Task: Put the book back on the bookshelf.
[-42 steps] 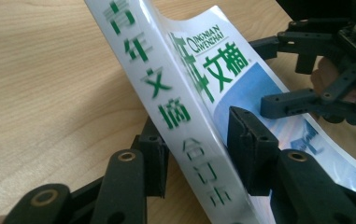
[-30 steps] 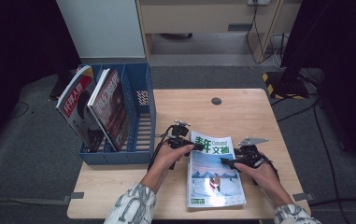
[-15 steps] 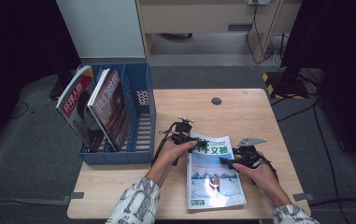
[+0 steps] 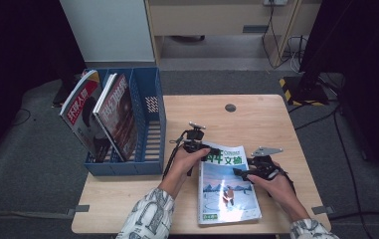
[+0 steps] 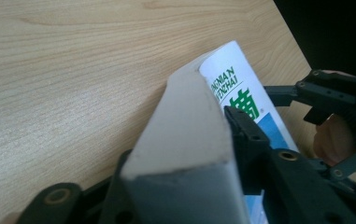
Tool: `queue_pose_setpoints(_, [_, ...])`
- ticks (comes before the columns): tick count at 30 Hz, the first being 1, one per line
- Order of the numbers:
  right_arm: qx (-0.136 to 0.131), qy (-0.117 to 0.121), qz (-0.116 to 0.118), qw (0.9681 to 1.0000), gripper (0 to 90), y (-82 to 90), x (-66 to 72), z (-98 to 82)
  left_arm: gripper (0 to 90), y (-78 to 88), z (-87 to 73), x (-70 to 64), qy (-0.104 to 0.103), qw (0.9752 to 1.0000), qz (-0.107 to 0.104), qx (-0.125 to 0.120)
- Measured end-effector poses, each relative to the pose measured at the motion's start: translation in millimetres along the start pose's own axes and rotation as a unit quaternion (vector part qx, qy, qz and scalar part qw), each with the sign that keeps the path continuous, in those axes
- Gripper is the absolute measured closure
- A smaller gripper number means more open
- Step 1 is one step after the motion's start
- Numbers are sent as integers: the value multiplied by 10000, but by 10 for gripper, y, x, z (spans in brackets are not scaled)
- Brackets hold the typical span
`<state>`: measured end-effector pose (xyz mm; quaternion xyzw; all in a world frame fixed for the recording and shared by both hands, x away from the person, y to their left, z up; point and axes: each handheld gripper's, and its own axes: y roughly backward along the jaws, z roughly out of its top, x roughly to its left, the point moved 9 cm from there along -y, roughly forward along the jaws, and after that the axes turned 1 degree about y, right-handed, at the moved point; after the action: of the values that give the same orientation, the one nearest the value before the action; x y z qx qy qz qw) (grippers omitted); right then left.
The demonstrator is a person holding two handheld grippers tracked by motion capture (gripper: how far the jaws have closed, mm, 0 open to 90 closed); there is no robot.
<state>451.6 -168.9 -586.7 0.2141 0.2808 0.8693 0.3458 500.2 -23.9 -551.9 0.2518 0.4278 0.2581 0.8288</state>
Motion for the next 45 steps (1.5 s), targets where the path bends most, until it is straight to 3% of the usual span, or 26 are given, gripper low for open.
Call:
queue_pose_setpoints(4, [-8, -106, 36, 9999, 251, 8, 2, 0, 679, 40, 21, -74, -136, 9999, 70, -64])
queue_pose_setpoints(9, [-131, -200, 74, 9997, 180, 40, 19, 36, 692, 148, 71, -254, -530, 9984, 114, -160])
queue_pose_setpoints(10, [-154, -225, 97, 9996, 157, 45, 23, 42, 694, 201, 90, -334, -711, 9972, 120, -182])
queue_pose_setpoints(16, [-379, -234, 235, 9987, 119, 57, 67, 113, 700, 325, 132, -521, -1151, 9929, 138, -259])
queue_pose_setpoints(23, [-538, -342, 465, 9969, 113, 72, 117, 164, 716, 413, 185, -618, -1261, 9913, 77, -379])
queue_pose_setpoints(24, [-542, -363, 492, 9967, 112, 70, 129, 168, 717, 437, 206, -651, -1342, 9900, 56, -426])
queue_pose_setpoints(31, [-547, -445, 658, 9953, 127, 70, 159, 178, 720, 482, 217, -715, -1467, 9884, 33, -399])
queue_pose_setpoints(37, [-462, -393, 638, 9961, 160, 103, 157, 192, 717, 488, 220, -744, -1548, 9873, 32, -347])
queue_pose_setpoints(45, [-410, -255, 492, 9976, 183, 118, 171, 213, 706, 484, 225, -718, -1481, 9884, 60, -337])
